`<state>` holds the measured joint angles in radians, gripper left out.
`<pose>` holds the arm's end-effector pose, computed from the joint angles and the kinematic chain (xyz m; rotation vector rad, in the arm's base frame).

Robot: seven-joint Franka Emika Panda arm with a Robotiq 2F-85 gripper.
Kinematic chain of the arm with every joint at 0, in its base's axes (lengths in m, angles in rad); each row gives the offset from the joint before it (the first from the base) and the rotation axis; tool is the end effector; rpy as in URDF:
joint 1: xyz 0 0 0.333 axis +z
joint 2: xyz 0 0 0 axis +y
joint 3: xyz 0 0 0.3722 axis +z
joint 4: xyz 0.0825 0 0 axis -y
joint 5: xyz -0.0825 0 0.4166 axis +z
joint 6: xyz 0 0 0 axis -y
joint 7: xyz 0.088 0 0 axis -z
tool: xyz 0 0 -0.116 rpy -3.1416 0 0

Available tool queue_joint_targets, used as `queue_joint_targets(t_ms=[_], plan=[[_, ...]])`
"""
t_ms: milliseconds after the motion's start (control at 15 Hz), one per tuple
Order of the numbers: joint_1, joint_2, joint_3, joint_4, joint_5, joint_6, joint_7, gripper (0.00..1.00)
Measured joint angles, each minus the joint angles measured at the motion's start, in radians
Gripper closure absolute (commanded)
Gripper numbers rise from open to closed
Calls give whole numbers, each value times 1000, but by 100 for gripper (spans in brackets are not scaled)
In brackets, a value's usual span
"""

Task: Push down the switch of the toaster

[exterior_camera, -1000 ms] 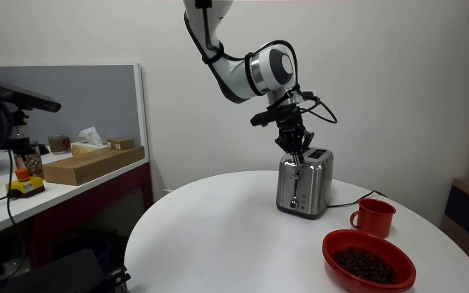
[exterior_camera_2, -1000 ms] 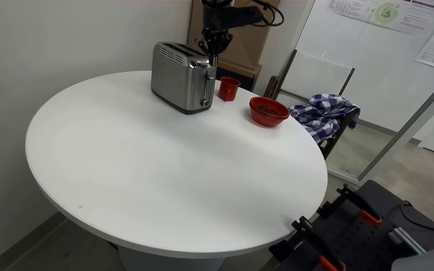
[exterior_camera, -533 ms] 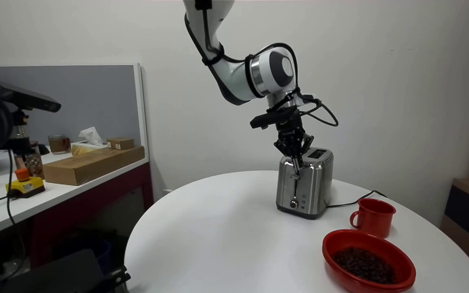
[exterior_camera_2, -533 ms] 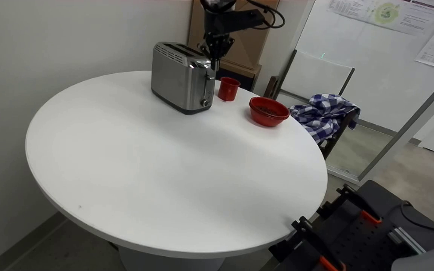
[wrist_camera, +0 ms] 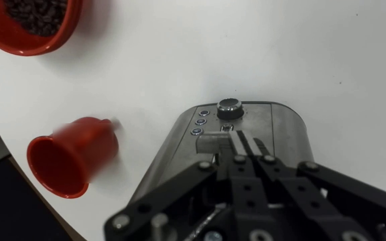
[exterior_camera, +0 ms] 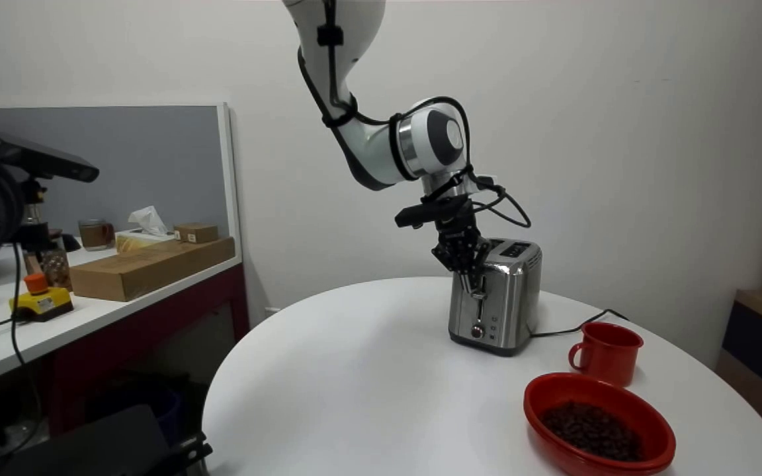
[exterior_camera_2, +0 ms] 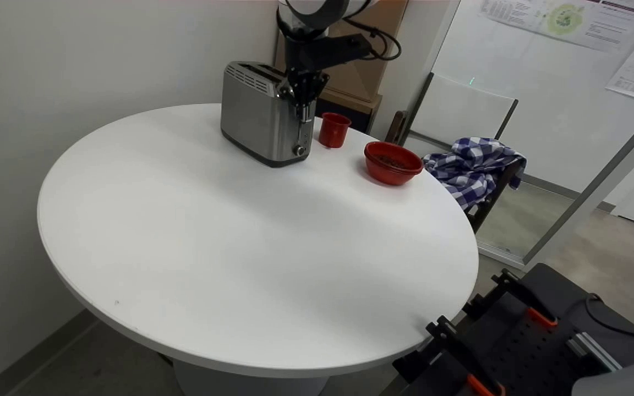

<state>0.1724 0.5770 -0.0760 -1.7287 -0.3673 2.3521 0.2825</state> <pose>0.7276 0.0695 0.2723 2.8424 0.1163 0.1445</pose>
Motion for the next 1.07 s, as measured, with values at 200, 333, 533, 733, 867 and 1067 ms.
queue_joint_targets(t_ms=[200,333,533,733,867,1067], plan=[[2,29,-6,3,-2,22,15,99],[3,48,-8,7,-2,33,20,99],[3,76,-9,19,-1,40,30,99],[4,95,-9,30,0,41,32,99],[5,98,-9,33,0,41,32,99],[8,99,-10,36,0,40,32,76]])
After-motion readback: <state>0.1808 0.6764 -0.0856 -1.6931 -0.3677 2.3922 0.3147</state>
